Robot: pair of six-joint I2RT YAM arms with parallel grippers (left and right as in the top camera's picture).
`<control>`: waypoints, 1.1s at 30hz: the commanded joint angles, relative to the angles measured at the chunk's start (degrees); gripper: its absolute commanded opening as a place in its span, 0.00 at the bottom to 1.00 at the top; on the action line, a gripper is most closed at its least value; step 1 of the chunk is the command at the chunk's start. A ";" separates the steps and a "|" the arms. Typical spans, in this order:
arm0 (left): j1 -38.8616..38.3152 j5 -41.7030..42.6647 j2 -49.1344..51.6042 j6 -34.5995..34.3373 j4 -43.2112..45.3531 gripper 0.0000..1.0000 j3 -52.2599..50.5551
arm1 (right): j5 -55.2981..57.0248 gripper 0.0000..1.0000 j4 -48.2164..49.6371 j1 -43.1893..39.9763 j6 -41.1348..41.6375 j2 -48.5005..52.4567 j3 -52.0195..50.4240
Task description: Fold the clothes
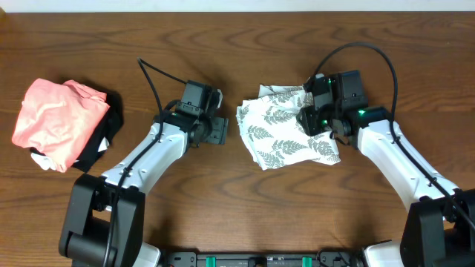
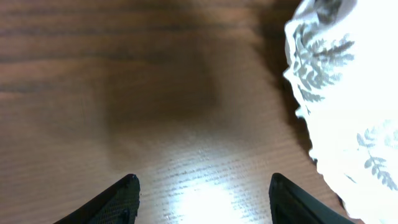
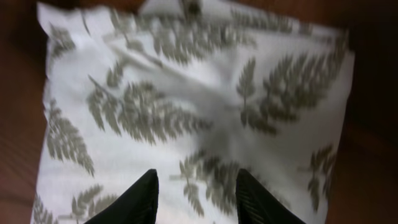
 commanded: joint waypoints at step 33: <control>-0.02 21.07 -0.20 -6.95 -0.55 0.68 0.11 | 16.83 0.46 5.49 -6.91 7.56 11.72 0.02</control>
